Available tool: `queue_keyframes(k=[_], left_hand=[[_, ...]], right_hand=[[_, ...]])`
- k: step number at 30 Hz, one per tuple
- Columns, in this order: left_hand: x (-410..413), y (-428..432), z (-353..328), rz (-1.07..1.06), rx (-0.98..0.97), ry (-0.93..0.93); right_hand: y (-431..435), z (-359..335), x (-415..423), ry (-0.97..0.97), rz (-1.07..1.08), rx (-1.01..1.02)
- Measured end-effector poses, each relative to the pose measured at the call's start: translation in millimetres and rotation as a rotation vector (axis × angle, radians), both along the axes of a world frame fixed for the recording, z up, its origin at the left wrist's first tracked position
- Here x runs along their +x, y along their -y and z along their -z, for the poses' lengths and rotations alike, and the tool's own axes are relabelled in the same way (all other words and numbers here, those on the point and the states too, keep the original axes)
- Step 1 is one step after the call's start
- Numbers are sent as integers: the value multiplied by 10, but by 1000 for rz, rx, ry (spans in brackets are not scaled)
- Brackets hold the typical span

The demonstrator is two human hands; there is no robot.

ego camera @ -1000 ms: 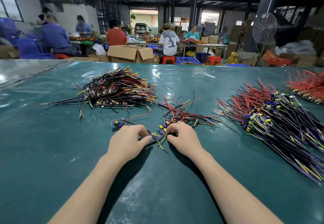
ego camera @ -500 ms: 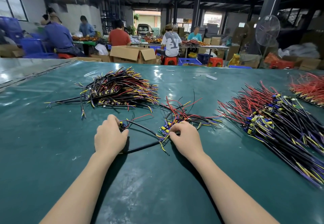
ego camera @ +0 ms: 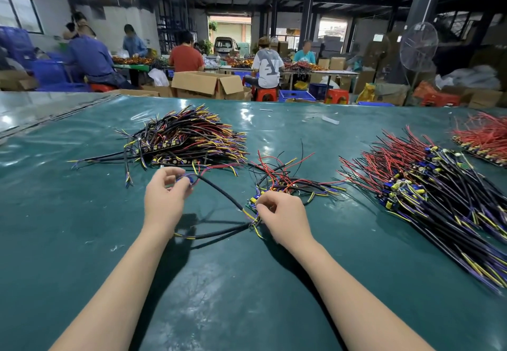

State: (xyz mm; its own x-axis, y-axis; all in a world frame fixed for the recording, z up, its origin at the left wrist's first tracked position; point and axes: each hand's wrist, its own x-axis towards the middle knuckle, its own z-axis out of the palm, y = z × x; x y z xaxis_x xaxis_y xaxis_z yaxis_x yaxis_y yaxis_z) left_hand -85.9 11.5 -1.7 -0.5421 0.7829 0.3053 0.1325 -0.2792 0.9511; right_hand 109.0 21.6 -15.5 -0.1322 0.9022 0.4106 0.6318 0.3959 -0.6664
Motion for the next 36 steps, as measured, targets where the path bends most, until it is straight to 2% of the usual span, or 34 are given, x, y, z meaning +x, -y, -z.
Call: queue_keyframes(k=[2, 4, 6, 7, 10, 12, 14, 17, 22, 24, 26, 30, 32, 36], left_hand=[[16, 32, -82, 84, 70, 262], [66, 64, -108, 158, 55, 350], [136, 82, -93, 239, -18, 299], [167, 86, -74, 262, -72, 212], [228, 84, -20, 259, -183, -122], [244, 84, 1, 233, -181, -216], [261, 89, 5, 178, -172, -226], [266, 90, -21, 83, -136, -183], [276, 99, -57, 146, -130, -39], [270, 103, -79, 211, -174, 63], [272, 121, -100, 285, -226, 100], [350, 179, -115, 427, -289, -33], [384, 196, -132, 459, -271, -74], [422, 218, -148, 505, -235, -34]], right_hand=[[1, -1, -4, -17, -31, -8], [7, -2, -30, -18, -87, -24], [27, -15, -68, -76, -164, -71], [42, -30, -84, -159, -215, -130], [88, -96, -86, -544, -414, -420], [106, -142, -44, -715, -525, -574], [123, -178, 1, -854, -611, -710], [117, -218, 37, -1123, -565, -879], [69, -223, 50, -1426, -517, -1045], [58, -201, 52, -1368, -472, -1034], [78, -181, 10, -1161, -432, -915], [162, -150, -173, -848, -480, -701], [185, -172, -222, -824, -481, -629], [154, -184, -203, -863, -400, -505]])
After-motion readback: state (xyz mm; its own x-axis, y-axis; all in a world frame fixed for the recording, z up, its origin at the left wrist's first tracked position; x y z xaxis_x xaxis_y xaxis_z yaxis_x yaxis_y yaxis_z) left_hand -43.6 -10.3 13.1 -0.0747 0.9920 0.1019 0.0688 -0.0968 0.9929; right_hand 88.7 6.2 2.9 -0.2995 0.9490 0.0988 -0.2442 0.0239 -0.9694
